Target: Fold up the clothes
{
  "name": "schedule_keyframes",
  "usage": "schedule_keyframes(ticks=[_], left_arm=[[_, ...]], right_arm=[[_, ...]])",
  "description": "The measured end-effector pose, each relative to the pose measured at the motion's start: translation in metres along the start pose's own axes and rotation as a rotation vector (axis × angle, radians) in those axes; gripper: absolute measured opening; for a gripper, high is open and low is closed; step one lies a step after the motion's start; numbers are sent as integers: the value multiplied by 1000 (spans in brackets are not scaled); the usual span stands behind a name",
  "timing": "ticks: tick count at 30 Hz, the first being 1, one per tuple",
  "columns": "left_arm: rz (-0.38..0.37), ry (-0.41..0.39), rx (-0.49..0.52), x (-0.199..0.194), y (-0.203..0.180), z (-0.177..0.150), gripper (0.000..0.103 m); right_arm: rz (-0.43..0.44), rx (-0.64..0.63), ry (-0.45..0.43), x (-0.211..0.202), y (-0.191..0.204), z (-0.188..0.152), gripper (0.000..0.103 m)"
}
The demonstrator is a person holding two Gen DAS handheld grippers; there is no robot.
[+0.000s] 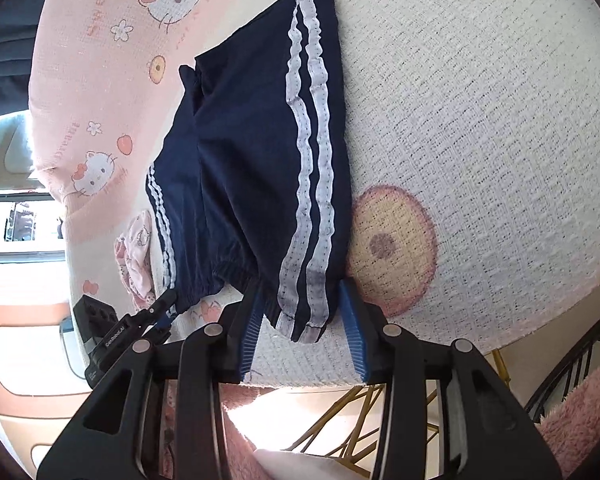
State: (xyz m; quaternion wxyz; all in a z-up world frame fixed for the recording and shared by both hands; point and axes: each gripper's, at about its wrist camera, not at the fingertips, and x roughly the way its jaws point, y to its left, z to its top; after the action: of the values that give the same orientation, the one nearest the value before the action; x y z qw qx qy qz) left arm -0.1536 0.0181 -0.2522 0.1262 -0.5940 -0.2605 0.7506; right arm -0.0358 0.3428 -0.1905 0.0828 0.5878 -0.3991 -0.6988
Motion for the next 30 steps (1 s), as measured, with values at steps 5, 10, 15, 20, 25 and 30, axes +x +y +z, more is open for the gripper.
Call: schedule_keyframes(ticks=[5, 10, 15, 20, 25, 30], left_arm=[[28, 6, 38, 2, -6, -1, 32], [53, -4, 38, -13, -8, -7, 10], [64, -5, 101, -37, -24, -19, 10], [120, 36, 131, -43, -30, -44, 11], [150, 60, 144, -48, -29, -63, 11], [220, 141, 64, -31, -10, -61, 20]], right_arm=[[-69, -100, -4, 4, 11, 3, 38], [-124, -166, -1, 0, 17, 6, 16], [-119, -192, -36, -25, 18, 9, 15], [-155, -236, -28, -37, 21, -8, 15], [-189, -281, -17, -43, 28, -21, 15], [-320, -267, 32, -25, 28, -18, 33]])
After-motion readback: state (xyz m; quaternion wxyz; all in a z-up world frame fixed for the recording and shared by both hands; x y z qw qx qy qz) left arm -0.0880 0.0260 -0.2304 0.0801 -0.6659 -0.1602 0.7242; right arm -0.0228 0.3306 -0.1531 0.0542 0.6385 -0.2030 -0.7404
